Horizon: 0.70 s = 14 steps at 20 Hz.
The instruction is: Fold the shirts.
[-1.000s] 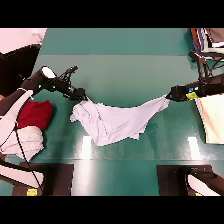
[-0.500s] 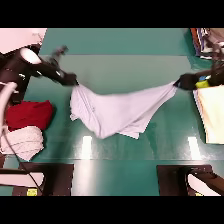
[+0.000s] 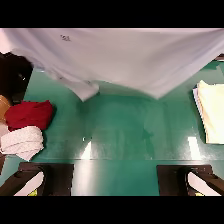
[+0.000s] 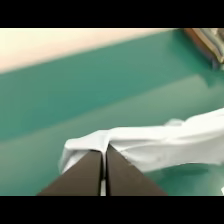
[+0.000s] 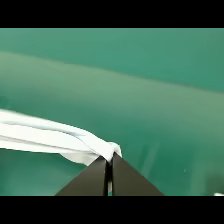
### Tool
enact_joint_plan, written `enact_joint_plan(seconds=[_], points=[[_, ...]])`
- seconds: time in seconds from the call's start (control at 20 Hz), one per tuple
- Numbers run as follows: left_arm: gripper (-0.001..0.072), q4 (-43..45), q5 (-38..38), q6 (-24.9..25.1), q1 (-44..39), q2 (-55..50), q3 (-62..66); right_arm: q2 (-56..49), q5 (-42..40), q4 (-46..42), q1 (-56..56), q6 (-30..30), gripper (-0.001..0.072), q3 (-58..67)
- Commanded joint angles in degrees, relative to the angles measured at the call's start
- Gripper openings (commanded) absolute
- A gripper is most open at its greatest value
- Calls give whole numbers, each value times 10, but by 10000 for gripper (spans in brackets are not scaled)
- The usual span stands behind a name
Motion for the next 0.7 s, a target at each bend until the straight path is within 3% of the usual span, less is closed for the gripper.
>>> enact_joint_plan(seconds=[0.0, 0.35, 0.65], points=[[22, 20, 3, -36, 2, 47, 66, 27, 1, -1, -33, -2, 8, 48], [21, 13, 27, -46, 2, 31, 80, 78, -20, 0, -108, -1, 7, 16], [22, 22, -47, -44, 0, -107, -29, -104, 54, -2, -7, 1, 7, 16]])
